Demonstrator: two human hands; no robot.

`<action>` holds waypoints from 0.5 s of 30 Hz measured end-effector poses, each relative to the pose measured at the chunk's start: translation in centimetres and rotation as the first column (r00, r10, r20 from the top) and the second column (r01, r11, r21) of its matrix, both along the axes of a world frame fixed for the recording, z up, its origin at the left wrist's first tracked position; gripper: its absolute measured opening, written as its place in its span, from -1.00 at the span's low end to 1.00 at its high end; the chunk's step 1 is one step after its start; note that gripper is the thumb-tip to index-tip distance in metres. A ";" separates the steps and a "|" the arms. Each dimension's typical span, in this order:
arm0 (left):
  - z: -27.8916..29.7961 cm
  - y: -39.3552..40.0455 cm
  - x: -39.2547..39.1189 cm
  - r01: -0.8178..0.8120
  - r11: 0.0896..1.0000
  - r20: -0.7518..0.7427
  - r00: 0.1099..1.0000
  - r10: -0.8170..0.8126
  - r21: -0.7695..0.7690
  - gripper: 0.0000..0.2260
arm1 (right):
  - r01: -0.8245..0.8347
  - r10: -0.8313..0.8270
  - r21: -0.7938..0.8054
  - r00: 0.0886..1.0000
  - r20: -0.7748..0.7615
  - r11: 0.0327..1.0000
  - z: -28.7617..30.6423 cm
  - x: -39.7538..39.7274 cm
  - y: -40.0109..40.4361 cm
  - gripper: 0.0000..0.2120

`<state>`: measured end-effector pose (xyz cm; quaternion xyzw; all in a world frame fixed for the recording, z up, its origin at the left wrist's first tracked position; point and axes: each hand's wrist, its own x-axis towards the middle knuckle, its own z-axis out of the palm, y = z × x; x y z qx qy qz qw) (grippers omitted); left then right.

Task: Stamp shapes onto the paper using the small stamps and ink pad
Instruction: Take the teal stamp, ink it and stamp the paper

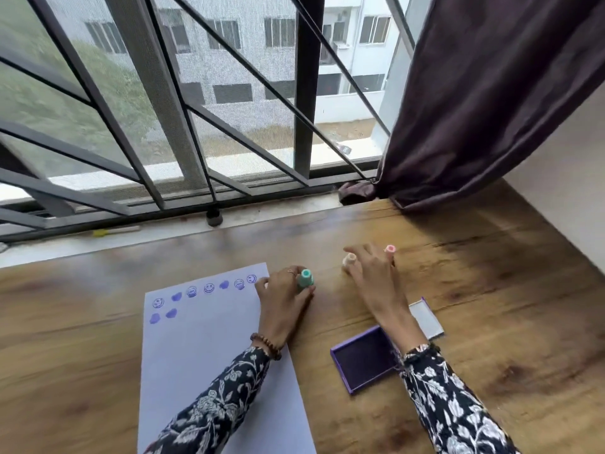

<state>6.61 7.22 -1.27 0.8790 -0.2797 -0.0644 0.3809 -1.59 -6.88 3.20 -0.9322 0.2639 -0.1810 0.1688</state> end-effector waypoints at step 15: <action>3.7 3.9 -5.6 0.209 0.908 -0.081 0.964 -0.255 -0.364 -0.46 | -0.138 0.050 0.638 0.987 0.154 0.757 1.4 -6.4 4.9 -0.78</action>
